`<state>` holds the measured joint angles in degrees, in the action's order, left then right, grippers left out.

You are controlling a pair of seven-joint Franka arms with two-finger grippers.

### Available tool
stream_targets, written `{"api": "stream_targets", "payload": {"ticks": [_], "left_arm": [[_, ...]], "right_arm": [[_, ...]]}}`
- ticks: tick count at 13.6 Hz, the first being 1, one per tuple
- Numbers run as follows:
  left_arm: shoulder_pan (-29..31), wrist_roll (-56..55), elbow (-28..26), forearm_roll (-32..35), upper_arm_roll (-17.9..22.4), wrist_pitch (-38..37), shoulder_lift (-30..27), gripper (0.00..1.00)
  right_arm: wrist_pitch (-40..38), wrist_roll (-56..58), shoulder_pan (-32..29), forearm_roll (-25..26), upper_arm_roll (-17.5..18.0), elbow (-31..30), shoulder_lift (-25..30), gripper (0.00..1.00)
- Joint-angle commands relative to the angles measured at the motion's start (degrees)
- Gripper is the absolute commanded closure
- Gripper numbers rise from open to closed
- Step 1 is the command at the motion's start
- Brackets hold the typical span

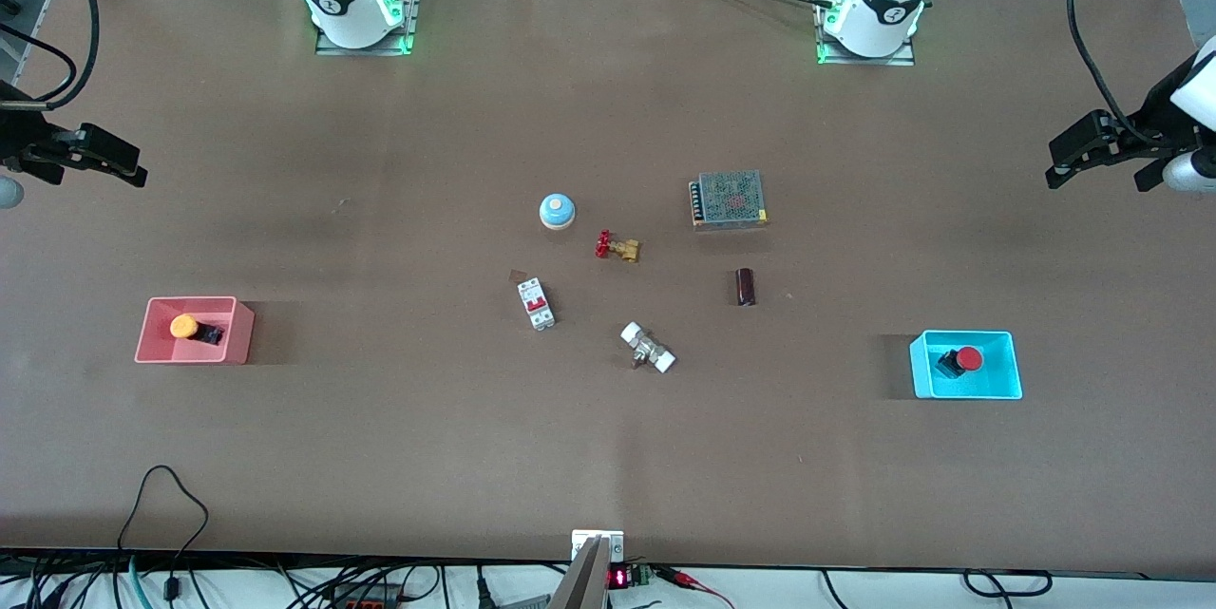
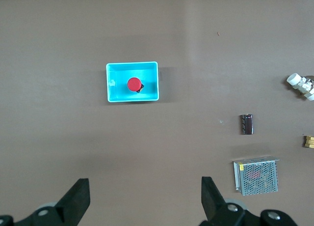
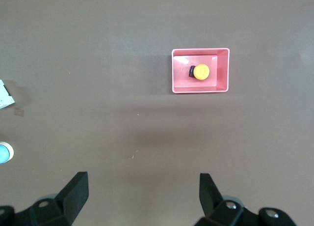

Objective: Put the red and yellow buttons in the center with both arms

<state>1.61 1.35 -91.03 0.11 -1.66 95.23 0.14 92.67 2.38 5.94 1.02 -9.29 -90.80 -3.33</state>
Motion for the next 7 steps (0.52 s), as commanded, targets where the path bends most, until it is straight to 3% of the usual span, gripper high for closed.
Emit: {"api": "stream_targets", "payload": {"ticks": [1,7], "left_arm": [[0.41,0.85,2.0,-0.46,-0.36,-1.45,0.82,0.0],[0.41,0.85,1.91,-0.46,-0.36,-1.45,0.82,0.0]], "right_arm": [[-0.47,0.52,-0.14,-0.58,0.24,-0.96,1.4,0.0],[3.4,0.26,-0.66,0.03,0.15,-0.87,-2.11,0.0]]}}
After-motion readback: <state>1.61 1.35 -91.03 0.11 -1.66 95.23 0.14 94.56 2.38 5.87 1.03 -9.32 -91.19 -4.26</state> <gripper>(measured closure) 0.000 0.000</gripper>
